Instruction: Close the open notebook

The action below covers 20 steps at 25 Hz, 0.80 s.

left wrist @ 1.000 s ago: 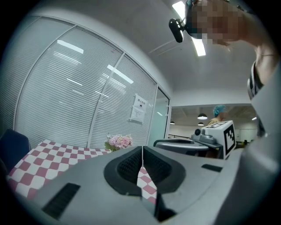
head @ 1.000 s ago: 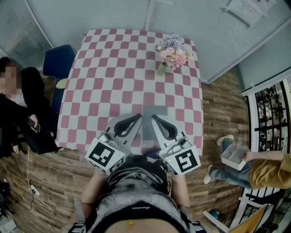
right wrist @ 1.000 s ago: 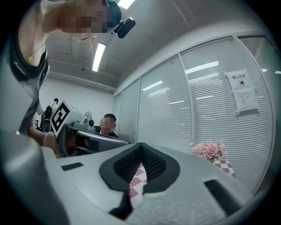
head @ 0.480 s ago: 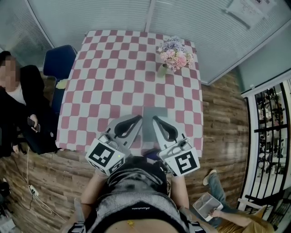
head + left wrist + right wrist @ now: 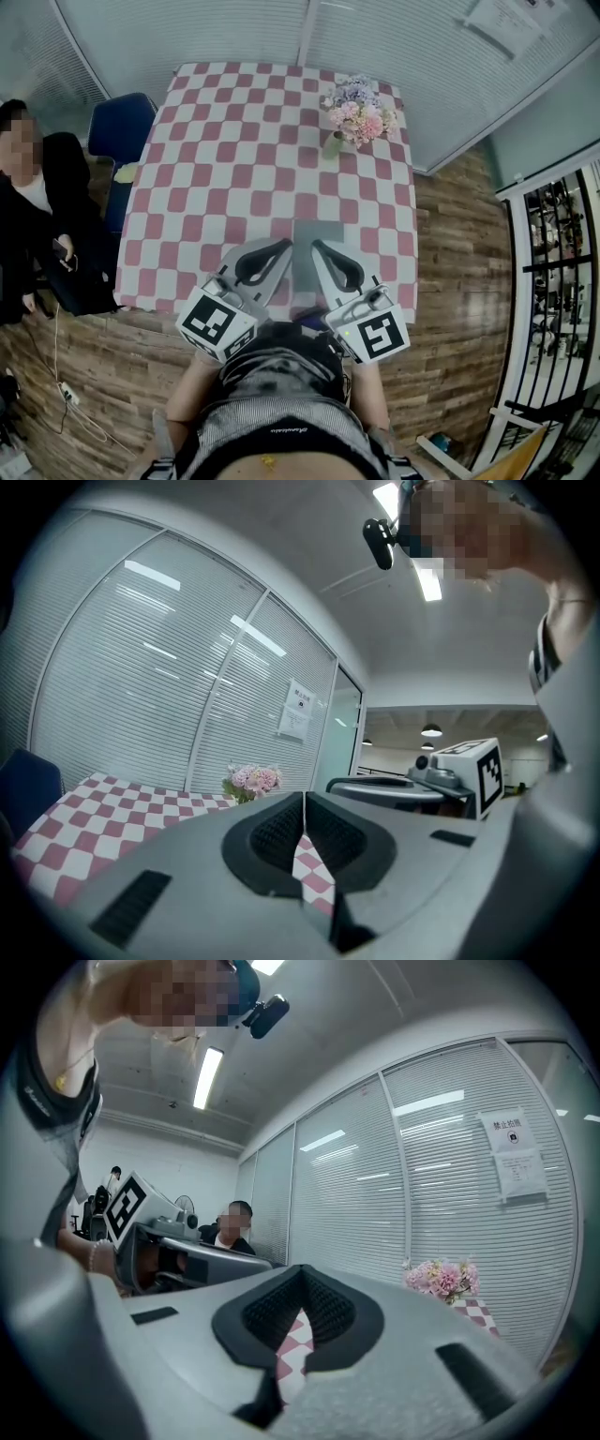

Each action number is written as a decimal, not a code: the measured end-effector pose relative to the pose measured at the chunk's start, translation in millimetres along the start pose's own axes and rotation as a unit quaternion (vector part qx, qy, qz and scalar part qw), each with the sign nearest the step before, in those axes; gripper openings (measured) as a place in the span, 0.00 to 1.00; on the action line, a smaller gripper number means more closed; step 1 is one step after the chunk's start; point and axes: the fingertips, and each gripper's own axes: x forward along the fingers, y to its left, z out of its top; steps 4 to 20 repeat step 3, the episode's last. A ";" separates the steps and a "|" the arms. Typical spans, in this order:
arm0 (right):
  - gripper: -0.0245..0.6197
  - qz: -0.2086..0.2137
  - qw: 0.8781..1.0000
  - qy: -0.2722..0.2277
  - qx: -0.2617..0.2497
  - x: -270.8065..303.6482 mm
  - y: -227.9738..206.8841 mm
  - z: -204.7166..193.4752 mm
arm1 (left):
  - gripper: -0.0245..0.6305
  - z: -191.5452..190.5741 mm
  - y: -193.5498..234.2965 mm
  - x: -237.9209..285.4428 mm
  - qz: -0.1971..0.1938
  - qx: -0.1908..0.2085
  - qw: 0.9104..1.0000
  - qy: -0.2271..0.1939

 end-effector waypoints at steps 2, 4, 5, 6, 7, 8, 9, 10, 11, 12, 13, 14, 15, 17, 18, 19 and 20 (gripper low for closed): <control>0.04 0.002 1.000 0.001 0.000 0.9 0.8 -0.5 | 0.06 -0.2 0.5 -0.5 0.000 0.000 1.000 0.002; 0.04 0.003 1.000 0.002 0.000 1.4 1.4 -0.9 | 0.06 -0.5 0.8 -0.8 0.001 0.000 1.000 0.003; 0.04 0.003 1.000 0.002 0.000 1.4 1.4 -0.9 | 0.06 -0.5 0.8 -0.8 0.001 0.000 1.000 0.003; 0.04 0.003 1.000 0.002 0.000 1.4 1.4 -0.9 | 0.06 -0.5 0.8 -0.8 0.001 0.000 1.000 0.003; 0.04 0.003 1.000 0.002 0.000 1.4 1.4 -0.9 | 0.06 -0.5 0.8 -0.8 0.001 0.000 1.000 0.003; 0.04 0.003 1.000 0.002 0.000 1.4 1.4 -0.9 | 0.06 -0.5 0.8 -0.8 0.001 0.000 1.000 0.003; 0.04 0.003 1.000 0.002 0.000 1.4 1.4 -0.9 | 0.06 -0.5 0.8 -0.8 0.001 0.000 1.000 0.003; 0.04 0.003 1.000 0.002 0.000 1.4 1.4 -0.9 | 0.06 -0.5 0.8 -0.8 0.001 0.000 1.000 0.003; 0.04 0.003 1.000 0.002 0.000 1.4 1.4 -0.9 | 0.06 -0.5 0.8 -0.8 0.001 0.000 1.000 0.003; 0.04 0.003 1.000 0.002 0.000 1.4 1.4 -0.9 | 0.06 -0.5 0.8 -0.8 0.001 0.000 1.000 0.003; 0.04 0.003 1.000 0.002 0.000 1.4 1.4 -0.9 | 0.06 -0.5 0.8 -0.8 0.001 0.000 1.000 0.003; 0.04 0.003 1.000 0.002 0.000 1.4 1.4 -0.9 | 0.06 -0.5 0.8 -0.8 0.001 0.000 1.000 0.003; 0.04 0.003 1.000 0.002 0.000 1.4 1.4 -0.9 | 0.06 -0.5 0.8 -0.8 0.001 0.000 1.000 0.003; 0.04 0.003 1.000 0.002 0.000 1.4 1.4 -0.9 | 0.06 -0.5 0.8 -0.8 0.001 0.000 1.000 0.003; 0.04 0.003 1.000 0.002 0.000 1.4 1.4 -0.9 | 0.06 -0.5 0.8 -0.8 0.001 0.000 1.000 0.003; 0.04 0.003 1.000 0.002 0.000 1.4 1.4 -0.9 | 0.06 -0.5 0.8 -0.8 0.001 0.000 1.000 0.003; 0.04 0.003 1.000 0.002 0.000 1.4 1.4 -0.9 | 0.06 -0.5 0.8 -0.8 0.001 0.000 1.000 0.003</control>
